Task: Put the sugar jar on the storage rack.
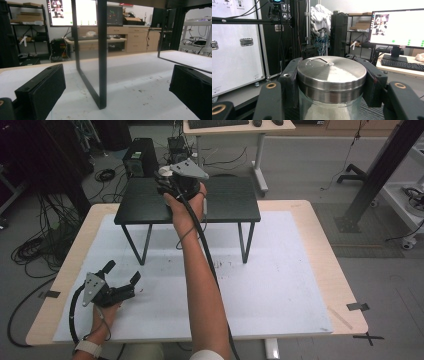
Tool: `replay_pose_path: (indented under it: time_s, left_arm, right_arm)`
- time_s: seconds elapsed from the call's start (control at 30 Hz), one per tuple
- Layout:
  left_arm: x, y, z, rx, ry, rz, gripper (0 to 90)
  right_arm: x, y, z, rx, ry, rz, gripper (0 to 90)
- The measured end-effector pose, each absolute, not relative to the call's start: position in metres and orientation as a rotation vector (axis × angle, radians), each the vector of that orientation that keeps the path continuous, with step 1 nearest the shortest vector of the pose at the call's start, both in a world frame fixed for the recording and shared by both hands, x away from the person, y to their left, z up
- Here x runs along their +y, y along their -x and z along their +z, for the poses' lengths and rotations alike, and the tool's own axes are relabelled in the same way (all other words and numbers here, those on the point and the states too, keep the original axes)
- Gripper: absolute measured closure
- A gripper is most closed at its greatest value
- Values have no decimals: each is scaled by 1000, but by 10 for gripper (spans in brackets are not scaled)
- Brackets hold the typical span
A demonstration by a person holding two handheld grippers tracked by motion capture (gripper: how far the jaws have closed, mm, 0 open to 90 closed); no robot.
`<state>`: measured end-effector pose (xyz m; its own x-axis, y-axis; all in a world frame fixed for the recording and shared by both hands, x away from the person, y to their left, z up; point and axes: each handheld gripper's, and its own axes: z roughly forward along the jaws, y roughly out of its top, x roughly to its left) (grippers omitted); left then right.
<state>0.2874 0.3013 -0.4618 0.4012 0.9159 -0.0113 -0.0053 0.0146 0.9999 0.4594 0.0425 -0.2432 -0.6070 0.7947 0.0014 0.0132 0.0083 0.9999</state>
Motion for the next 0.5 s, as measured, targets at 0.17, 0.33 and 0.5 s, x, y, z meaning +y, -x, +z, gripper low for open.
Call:
replay_pose_path:
  time_s: [0.17,0.33,0.5]
  left_arm:
    - [301,-287,-462,902,-1361,895,5]
    - [301,-287,-462,902,-1361,895,5]
    - [301,-287,-462,902,-1360,895,5]
  right_arm:
    - [43,-460,-243,1685,-835,1661,430]
    - [43,-460,-243,1686,-835,1662,430]
    - [43,-460,-243,1685,-837,1661,430]
